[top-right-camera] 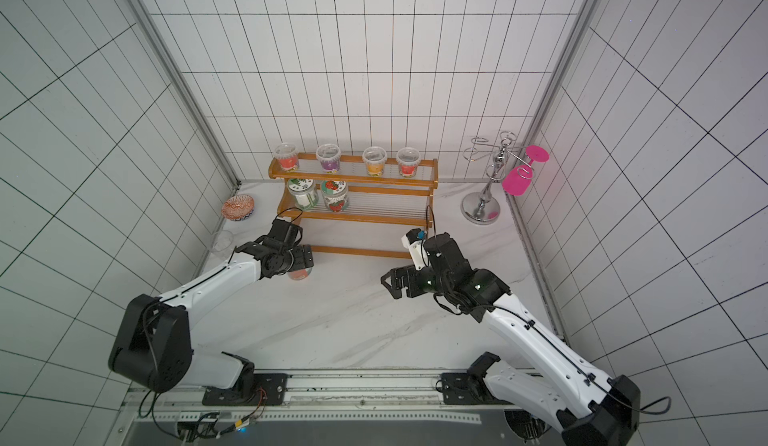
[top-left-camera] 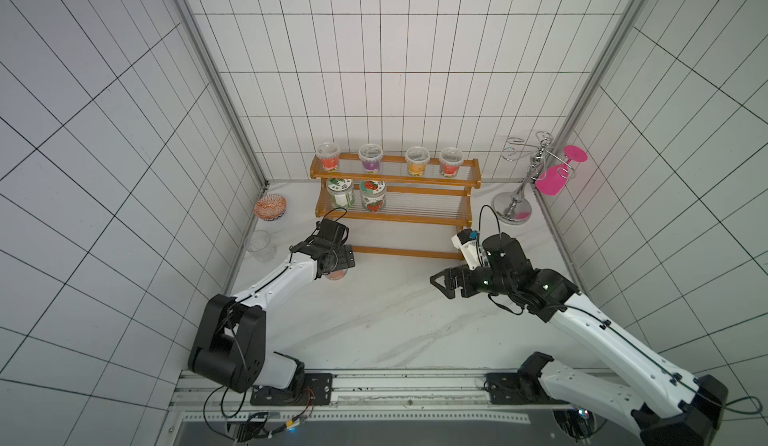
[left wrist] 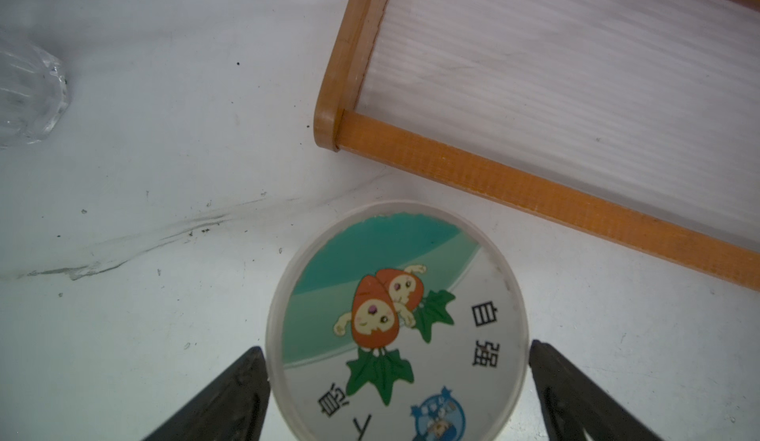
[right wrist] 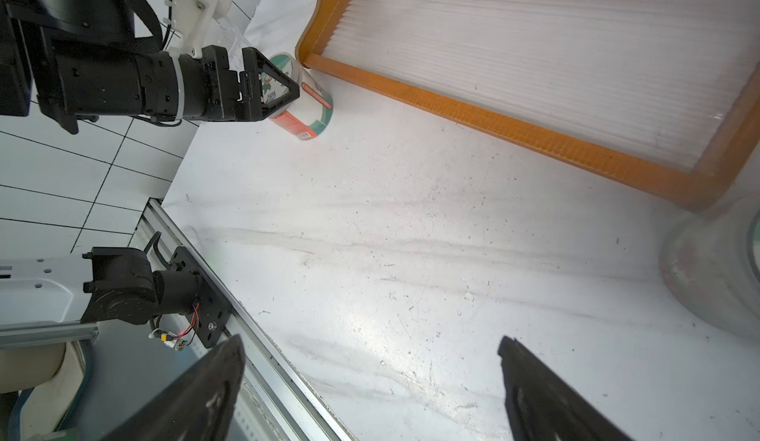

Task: Place the seed container on the shelf
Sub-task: Pick up the seed jar at the center of the board.

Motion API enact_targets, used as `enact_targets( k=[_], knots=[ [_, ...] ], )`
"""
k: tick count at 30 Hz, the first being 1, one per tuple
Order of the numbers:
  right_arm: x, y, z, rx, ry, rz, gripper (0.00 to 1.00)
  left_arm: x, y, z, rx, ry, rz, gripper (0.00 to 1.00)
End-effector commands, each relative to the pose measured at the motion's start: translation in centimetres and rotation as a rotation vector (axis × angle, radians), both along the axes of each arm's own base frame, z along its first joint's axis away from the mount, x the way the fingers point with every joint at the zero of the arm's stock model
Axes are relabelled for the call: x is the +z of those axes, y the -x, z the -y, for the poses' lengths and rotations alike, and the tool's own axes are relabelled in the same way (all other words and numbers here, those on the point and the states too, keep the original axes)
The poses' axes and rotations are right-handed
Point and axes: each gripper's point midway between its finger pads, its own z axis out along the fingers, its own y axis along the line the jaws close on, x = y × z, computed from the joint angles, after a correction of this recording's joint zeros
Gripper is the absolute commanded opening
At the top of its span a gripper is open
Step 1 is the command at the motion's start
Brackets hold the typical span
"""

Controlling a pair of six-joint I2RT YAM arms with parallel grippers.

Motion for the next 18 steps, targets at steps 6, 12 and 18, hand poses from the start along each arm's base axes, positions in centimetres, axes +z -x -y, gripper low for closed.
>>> enact_targets(
  k=[6, 12, 18],
  knots=[
    [-1.3, 0.6, -0.5, 0.047, 0.009, -0.008, 0.99, 0.1, -1.6, -0.7, 0.006, -0.040, -0.012, 0.99],
    [-1.4, 0.8, -0.5, 0.056, 0.009, -0.007, 0.99, -0.3, -1.9, -1.3, 0.019, -0.048, -0.025, 0.97],
    [-1.7, 0.9, -0.5, 0.064, 0.013, -0.009, 0.99, -0.2, -2.3, -1.4, 0.012, -0.031, -0.023, 0.83]
  ],
)
